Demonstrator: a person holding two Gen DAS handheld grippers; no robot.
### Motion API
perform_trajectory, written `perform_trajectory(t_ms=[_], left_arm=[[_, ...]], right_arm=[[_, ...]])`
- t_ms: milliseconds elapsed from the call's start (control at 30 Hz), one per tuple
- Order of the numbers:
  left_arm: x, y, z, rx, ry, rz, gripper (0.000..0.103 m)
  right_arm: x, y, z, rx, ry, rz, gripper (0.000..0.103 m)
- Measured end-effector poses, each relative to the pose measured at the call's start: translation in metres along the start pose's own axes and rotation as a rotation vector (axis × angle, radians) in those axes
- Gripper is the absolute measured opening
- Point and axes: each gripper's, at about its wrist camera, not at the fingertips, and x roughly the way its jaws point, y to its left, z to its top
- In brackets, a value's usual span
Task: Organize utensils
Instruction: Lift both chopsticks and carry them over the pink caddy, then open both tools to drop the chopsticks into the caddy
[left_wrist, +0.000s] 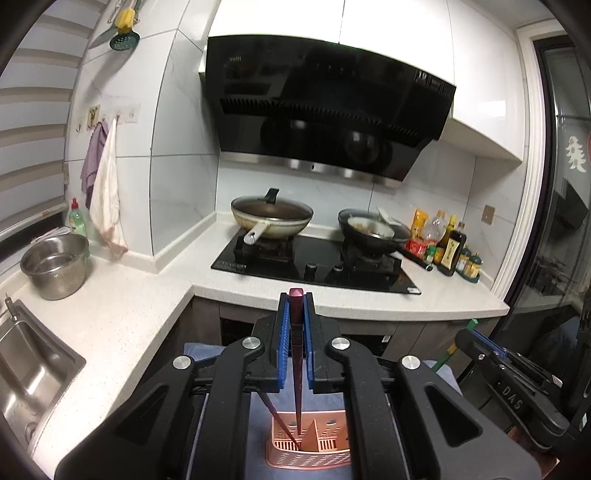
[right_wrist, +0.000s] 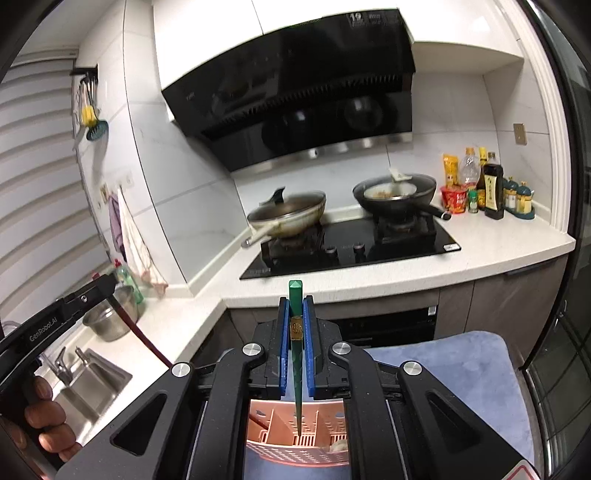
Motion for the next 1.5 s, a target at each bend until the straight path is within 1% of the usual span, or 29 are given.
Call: perform_trajectory(t_ms=[200, 367, 533, 567, 600, 667, 700, 733, 767, 800, 833, 967, 1067, 1167, 1233, 1367, 1500], left_arm=[[0.02, 0.005, -0.016, -0.009, 0.048, 0.008, 0.007], [0.029, 0.01, -0.027, -0.014, 0.077, 0.019, 0.007], [0.035, 0.016, -0.036, -0.026, 0.104, 0.034, 0.008], [0.034, 0.017, -0.037, -0.029, 0.105, 0.038, 0.009], [0.033, 0.017, -0.038, -0.028, 0.104, 0.044, 0.012], [0.03, 0.02, -0.041, -0.033, 0.104, 0.054, 0.026], [0.028, 0.021, -0.041, -0.038, 0.104, 0.056, 0.029], [0.026, 0.023, -0.042, -0.041, 0.104, 0.063, 0.035], [0.024, 0.024, -0.043, -0.04, 0.098, 0.072, 0.038], [0.02, 0.025, -0.044, -0.035, 0.092, 0.09, 0.038], [0.017, 0.026, -0.046, -0.032, 0.093, 0.097, 0.038], [0.0, 0.032, -0.054, -0.042, 0.11, 0.098, 0.038], [-0.015, 0.034, -0.067, -0.027, 0.128, 0.108, 0.038], [-0.033, 0.033, -0.086, -0.002, 0.145, 0.122, 0.038], [-0.045, 0.033, -0.102, 0.007, 0.173, 0.113, 0.038], [-0.067, 0.035, -0.137, 0.022, 0.221, 0.116, 0.038], [-0.09, 0.033, -0.176, 0.064, 0.272, 0.126, 0.038]], right_arm=[[0.019, -0.002, -0.017, -0.002, 0.042, -0.008, 0.007], [0.032, -0.007, -0.031, -0.009, 0.081, -0.027, 0.007], [0.036, -0.01, -0.04, -0.01, 0.101, -0.04, 0.007], [0.036, -0.01, -0.042, -0.01, 0.099, -0.047, 0.008], [0.034, -0.01, -0.043, -0.012, 0.096, -0.048, 0.011], [0.031, -0.009, -0.044, -0.022, 0.091, -0.058, 0.014], [0.028, -0.009, -0.044, -0.02, 0.091, -0.059, 0.015], [0.025, -0.01, -0.045, -0.014, 0.091, -0.056, 0.018], [0.021, -0.011, -0.045, -0.007, 0.09, -0.054, 0.02], [0.016, -0.012, -0.046, 0.001, 0.085, -0.053, 0.025], [0.01, -0.013, -0.047, 0.006, 0.081, -0.051, 0.028], [-0.016, -0.012, -0.056, 0.011, 0.086, -0.039, 0.029], [-0.037, -0.011, -0.071, 0.006, 0.104, -0.035, 0.03], [-0.056, -0.011, -0.092, 0.005, 0.133, -0.04, 0.03], [-0.067, -0.012, -0.107, 0.005, 0.152, -0.047, 0.03], [-0.092, -0.014, -0.144, -0.015, 0.197, -0.088, 0.03], [-0.116, -0.013, -0.181, -0.045, 0.243, -0.127, 0.03]])
